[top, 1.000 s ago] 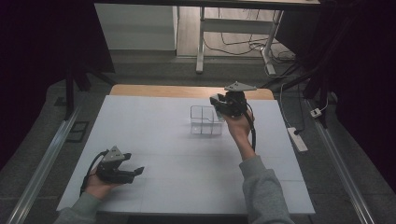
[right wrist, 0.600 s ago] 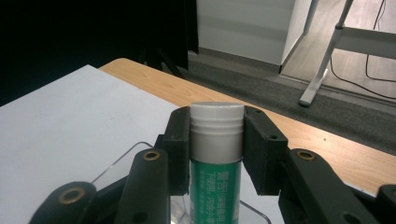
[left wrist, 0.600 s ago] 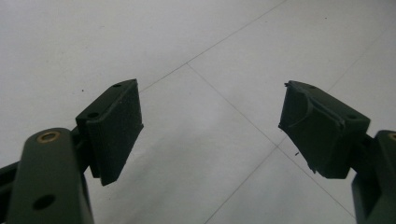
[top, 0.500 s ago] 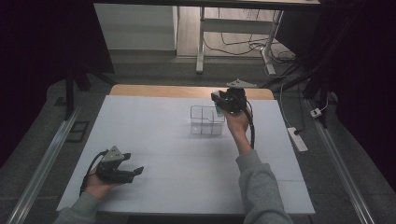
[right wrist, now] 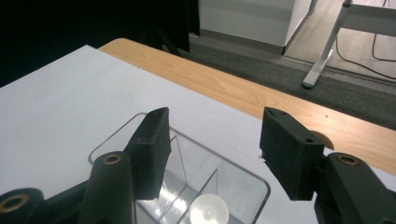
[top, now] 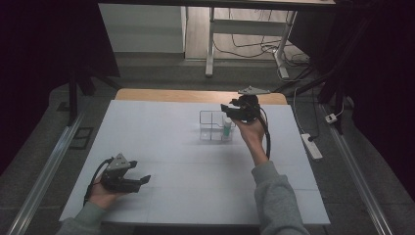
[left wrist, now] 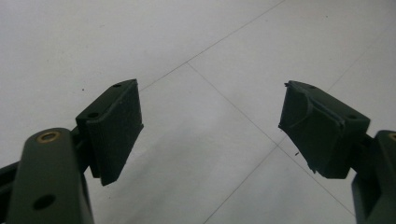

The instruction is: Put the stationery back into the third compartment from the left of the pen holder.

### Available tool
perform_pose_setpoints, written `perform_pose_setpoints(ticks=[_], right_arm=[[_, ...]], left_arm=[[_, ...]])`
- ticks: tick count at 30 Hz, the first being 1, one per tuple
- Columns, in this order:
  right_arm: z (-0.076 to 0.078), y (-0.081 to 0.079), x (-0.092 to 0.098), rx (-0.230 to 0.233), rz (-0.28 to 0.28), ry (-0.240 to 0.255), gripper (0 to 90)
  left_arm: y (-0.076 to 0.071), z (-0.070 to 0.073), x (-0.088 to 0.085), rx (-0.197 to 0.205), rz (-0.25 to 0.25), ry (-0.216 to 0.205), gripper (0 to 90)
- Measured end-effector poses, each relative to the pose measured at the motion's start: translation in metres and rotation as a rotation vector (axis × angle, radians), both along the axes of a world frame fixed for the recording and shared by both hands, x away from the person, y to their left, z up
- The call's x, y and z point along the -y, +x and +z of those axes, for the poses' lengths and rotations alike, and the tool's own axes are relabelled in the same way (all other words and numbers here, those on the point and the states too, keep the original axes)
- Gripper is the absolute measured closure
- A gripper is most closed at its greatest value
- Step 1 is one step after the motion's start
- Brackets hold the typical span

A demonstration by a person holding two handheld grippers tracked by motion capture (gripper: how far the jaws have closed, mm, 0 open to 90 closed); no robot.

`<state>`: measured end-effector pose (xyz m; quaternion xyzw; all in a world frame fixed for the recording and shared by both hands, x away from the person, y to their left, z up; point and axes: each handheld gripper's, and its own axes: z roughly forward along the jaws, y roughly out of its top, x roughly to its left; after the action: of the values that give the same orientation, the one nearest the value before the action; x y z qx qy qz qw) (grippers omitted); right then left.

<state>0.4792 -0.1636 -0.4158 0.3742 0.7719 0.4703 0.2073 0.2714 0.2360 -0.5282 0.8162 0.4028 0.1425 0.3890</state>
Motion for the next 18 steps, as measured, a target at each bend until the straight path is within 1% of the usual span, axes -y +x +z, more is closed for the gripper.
perform_pose_setpoints(ticks=[3,10,14,15,18], right_arm=[[-0.001,-0.002,0.003,-0.007,0.015,-0.006,42.6],[-0.003,-0.008,0.008,-0.019,0.028,-0.02,42.2],[-0.005,-0.014,0.01,-0.023,0.058,-0.021,42.4],[-0.006,-0.016,0.01,-0.024,0.064,-0.033,42.4],[-0.007,-0.023,0.012,-0.027,0.077,-0.044,42.3]], left_arm=[[0.0,0.0,0.0,0.001,0.0,0.001,20.6],[0.0,0.001,-0.001,0.004,0.002,-0.004,20.6],[0.0,0.001,0.0,0.004,-0.001,-0.002,20.6],[0.0,0.0,0.0,0.002,-0.001,-0.003,20.6],[0.0,0.0,0.0,0.002,0.002,-0.006,20.6]])
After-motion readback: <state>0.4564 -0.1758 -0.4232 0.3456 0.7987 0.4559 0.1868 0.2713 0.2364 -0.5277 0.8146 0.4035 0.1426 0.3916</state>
